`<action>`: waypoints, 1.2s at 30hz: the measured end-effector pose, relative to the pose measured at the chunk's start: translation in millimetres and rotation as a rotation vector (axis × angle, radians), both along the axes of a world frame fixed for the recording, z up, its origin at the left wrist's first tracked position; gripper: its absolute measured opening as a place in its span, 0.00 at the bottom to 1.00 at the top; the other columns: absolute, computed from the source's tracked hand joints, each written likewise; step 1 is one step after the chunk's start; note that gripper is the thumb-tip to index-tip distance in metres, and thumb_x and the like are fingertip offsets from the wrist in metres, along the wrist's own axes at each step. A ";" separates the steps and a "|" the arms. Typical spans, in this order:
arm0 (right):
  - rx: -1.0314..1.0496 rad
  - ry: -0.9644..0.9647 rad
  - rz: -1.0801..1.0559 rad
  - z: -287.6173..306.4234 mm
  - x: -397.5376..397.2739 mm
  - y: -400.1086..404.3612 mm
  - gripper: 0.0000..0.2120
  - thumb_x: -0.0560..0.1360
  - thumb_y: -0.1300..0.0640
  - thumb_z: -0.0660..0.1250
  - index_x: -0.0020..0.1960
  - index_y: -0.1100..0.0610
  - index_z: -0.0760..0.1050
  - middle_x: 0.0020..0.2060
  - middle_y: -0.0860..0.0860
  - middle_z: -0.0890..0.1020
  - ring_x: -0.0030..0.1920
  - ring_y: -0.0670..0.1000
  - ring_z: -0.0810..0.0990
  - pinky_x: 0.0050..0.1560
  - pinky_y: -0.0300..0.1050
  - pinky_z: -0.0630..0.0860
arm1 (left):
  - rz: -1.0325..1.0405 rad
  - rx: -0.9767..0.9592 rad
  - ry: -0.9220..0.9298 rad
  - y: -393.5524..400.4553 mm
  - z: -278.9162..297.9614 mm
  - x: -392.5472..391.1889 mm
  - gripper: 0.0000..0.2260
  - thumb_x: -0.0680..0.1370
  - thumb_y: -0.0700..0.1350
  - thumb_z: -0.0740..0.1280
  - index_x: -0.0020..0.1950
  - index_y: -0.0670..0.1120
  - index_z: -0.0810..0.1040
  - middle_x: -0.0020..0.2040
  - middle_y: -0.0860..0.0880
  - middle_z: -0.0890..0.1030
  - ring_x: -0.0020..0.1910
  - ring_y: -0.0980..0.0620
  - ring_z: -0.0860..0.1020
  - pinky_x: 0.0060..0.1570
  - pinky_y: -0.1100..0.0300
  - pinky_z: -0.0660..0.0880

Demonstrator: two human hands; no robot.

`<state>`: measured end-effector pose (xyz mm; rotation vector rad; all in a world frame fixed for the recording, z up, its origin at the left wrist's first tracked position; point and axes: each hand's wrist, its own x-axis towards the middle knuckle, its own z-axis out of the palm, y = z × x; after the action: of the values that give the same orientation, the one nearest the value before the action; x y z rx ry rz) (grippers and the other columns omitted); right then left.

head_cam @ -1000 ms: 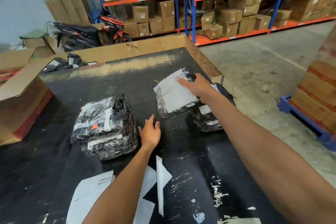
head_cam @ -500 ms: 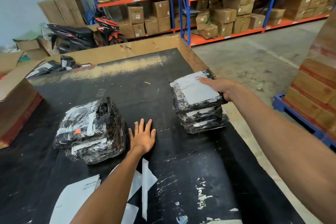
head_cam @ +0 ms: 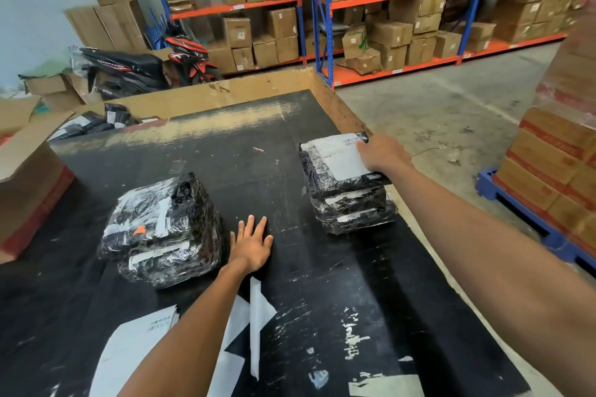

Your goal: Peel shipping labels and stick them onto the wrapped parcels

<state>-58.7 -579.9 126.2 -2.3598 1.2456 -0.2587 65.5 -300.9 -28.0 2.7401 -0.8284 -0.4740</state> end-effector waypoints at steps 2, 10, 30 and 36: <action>-0.030 0.010 0.004 -1.9 -6.4 13.3 0.23 0.83 0.47 0.52 0.69 0.59 0.72 0.68 0.61 0.74 0.66 0.64 0.73 0.63 0.57 0.69 | -0.025 -0.017 0.027 3.8 4.5 -3.6 0.26 0.85 0.52 0.55 0.82 0.51 0.51 0.83 0.46 0.45 0.81 0.42 0.42 0.77 0.43 0.41; -0.499 -0.094 0.177 -26.4 -33.9 131.5 0.17 0.80 0.49 0.62 0.66 0.54 0.76 0.72 0.56 0.71 0.74 0.61 0.66 0.75 0.62 0.52 | 0.067 -0.447 0.412 54.2 52.4 -45.1 0.16 0.84 0.48 0.62 0.71 0.49 0.74 0.69 0.49 0.74 0.68 0.51 0.71 0.65 0.60 0.65; 0.173 0.026 0.598 -117.7 -18.9 402.2 0.13 0.81 0.51 0.60 0.49 0.58 0.79 0.50 0.57 0.84 0.54 0.60 0.80 0.50 0.49 0.76 | 0.114 -0.377 -0.064 305.6 -7.1 -72.8 0.17 0.85 0.49 0.57 0.73 0.58 0.71 0.78 0.53 0.66 0.80 0.50 0.57 0.77 0.45 0.49; 0.200 0.015 0.534 -120.6 -16.9 400.5 0.15 0.80 0.45 0.64 0.50 0.57 0.79 0.47 0.55 0.84 0.51 0.57 0.80 0.45 0.47 0.71 | 0.078 -0.220 -0.257 300.7 -11.4 -81.4 0.21 0.85 0.56 0.46 0.77 0.61 0.63 0.80 0.56 0.61 0.81 0.53 0.53 0.78 0.46 0.46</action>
<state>-75.7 -179.4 5.6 -2.4116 0.5749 0.0548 -15.9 -0.3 -39.4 2.6471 -0.7745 -0.0117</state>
